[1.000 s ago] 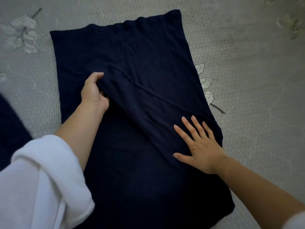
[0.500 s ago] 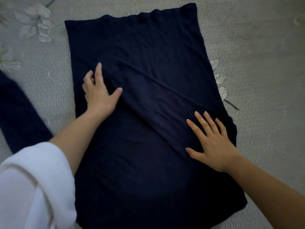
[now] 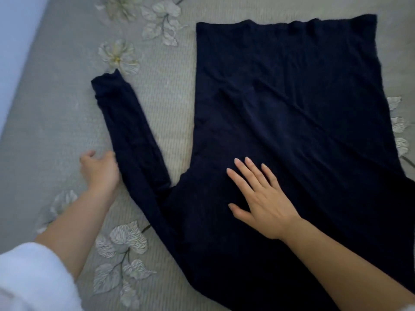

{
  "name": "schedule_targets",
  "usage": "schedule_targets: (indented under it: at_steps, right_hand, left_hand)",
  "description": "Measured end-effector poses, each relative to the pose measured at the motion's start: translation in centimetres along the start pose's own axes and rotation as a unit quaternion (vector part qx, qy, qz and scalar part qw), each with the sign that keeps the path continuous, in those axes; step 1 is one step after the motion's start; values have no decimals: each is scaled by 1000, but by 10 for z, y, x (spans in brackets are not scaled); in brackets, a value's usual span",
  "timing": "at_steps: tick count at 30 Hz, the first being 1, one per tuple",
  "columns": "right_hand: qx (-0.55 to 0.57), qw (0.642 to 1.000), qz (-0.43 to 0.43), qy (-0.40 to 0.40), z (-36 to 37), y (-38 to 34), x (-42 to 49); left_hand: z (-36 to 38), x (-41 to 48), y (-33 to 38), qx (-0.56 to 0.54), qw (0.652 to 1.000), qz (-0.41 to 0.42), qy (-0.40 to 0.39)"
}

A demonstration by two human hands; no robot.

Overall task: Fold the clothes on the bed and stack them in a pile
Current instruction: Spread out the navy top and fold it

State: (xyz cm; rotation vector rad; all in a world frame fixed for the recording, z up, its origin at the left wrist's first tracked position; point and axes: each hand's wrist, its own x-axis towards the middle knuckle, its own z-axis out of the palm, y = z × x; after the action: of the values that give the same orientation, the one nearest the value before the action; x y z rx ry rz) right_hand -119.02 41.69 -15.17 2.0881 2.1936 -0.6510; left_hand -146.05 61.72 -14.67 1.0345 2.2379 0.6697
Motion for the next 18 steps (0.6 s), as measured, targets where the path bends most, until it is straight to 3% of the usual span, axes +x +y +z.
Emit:
schedule_targets:
  at_steps: [3, 8, 10, 13, 16, 18]
  right_hand:
    - [-14, 1000, 7, -14, 13, -15, 13]
    - [-62, 997, 24, -23, 21, -17, 14]
    - [-59, 998, 27, -26, 19, -19, 14]
    - [-61, 997, 31, -26, 18, -20, 15]
    - [-57, 998, 31, -27, 18, -19, 15]
    - [-59, 997, 30, -26, 18, -19, 15]
  left_hand:
    - [-6, 13, -10, -72, 995, -3, -66]
    - [5, 20, -2, 48, 985, 69, -148]
    - [5, 16, 5, 25, 985, 69, -156]
    - [-13, 19, 5, -162, 985, -14, -66]
    - [-44, 24, -16, -329, 932, -150, 38]
    - [-62, 25, -41, -352, 909, -220, 37]
